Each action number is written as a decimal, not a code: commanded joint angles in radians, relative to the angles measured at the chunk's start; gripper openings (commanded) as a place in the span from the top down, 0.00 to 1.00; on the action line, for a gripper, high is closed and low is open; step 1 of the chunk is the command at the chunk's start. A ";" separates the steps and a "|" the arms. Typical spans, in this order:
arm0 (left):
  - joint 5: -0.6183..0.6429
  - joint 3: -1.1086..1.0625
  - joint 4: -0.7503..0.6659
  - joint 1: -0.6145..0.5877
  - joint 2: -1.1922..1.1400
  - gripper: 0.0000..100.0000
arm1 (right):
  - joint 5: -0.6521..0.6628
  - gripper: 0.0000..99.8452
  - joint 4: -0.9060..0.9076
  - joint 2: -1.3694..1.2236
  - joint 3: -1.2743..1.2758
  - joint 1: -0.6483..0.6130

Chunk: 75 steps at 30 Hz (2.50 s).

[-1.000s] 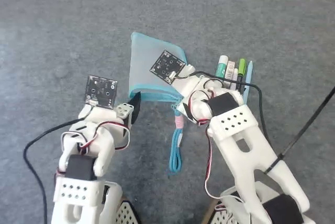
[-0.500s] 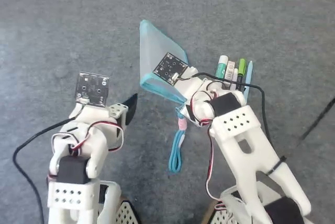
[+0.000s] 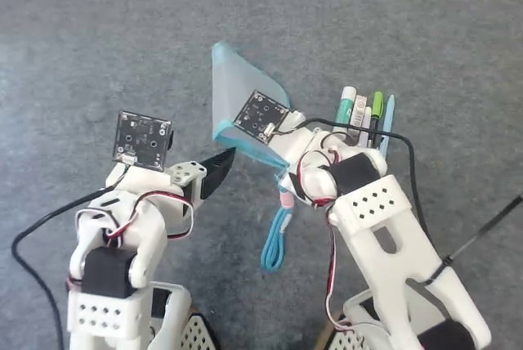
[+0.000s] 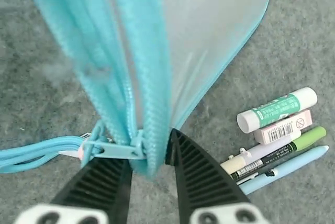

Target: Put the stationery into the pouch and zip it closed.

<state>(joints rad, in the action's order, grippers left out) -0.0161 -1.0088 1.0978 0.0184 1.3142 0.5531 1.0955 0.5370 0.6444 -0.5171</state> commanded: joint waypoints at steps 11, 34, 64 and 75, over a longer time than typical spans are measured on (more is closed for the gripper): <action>0.011 -0.051 -0.169 -0.025 0.009 0.66 | 0.015 0.99 0.018 0.061 0.017 -0.076; -0.020 -0.367 -0.450 -0.061 0.008 0.99 | -0.012 0.97 0.120 0.306 0.048 -0.071; 0.175 -0.392 -0.450 -0.186 0.014 0.99 | -0.454 0.83 0.191 -0.513 -0.400 0.461; 0.175 -0.394 -0.450 -0.183 0.015 0.99 | -0.450 0.83 0.067 -0.699 -0.445 0.544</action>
<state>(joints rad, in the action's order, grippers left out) 0.1435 -1.4139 0.6820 -0.1642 1.3126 0.1143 1.1830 -0.1703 0.2670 0.0046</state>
